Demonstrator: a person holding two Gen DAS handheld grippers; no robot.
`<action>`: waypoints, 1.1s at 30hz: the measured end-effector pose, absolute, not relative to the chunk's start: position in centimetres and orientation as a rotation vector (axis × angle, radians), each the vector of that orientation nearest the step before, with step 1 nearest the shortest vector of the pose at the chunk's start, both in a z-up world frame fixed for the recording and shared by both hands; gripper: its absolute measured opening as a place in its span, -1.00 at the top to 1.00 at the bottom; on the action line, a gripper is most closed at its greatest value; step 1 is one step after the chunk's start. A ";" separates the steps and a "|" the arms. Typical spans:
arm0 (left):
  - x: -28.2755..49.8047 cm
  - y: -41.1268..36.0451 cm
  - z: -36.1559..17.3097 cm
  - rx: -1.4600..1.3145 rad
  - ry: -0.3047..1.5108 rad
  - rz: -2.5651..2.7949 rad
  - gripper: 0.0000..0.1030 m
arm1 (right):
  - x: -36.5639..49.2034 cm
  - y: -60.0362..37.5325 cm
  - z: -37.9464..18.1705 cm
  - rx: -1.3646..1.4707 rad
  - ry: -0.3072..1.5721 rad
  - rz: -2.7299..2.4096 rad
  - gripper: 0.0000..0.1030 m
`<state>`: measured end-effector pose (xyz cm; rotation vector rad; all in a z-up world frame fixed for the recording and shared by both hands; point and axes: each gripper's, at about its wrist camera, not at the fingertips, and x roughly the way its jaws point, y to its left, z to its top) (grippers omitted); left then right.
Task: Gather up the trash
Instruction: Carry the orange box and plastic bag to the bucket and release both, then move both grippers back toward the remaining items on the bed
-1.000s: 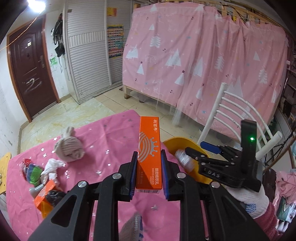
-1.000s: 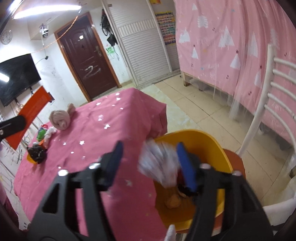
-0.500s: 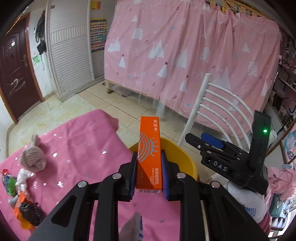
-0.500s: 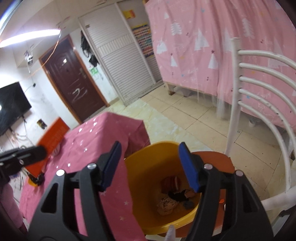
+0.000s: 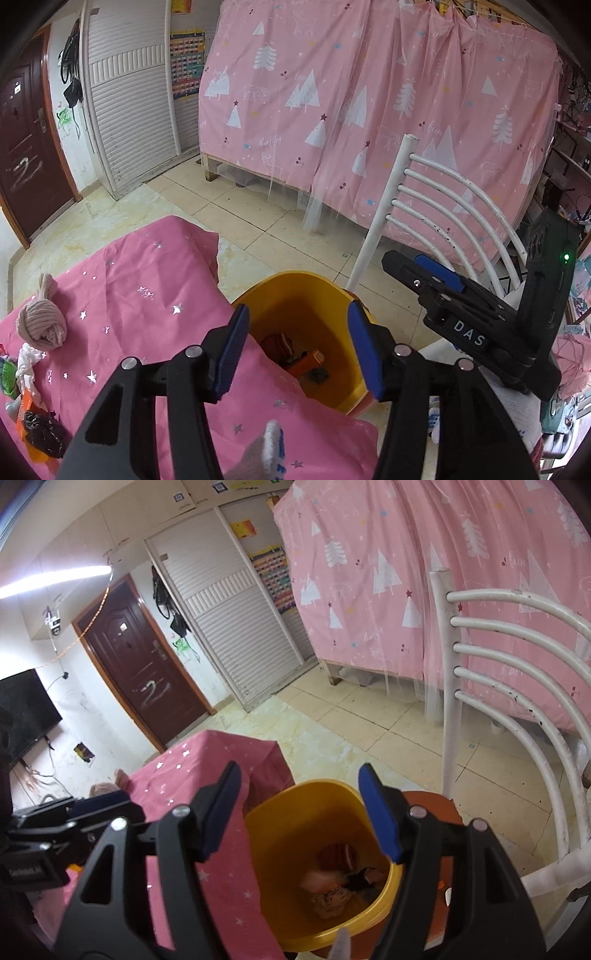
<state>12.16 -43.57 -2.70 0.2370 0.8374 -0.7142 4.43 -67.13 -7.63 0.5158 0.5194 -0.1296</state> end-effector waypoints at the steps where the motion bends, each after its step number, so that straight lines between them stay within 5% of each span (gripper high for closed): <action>1: 12.1 -43.4 -2.7 0.235 0.837 -0.712 0.07 | 4.6 -67.0 -7.6 0.514 0.521 -0.126 -0.24; 33: 11.3 -30.9 1.1 0.094 0.763 -0.548 0.07 | 6.6 -58.2 -6.2 0.391 0.557 0.074 -0.38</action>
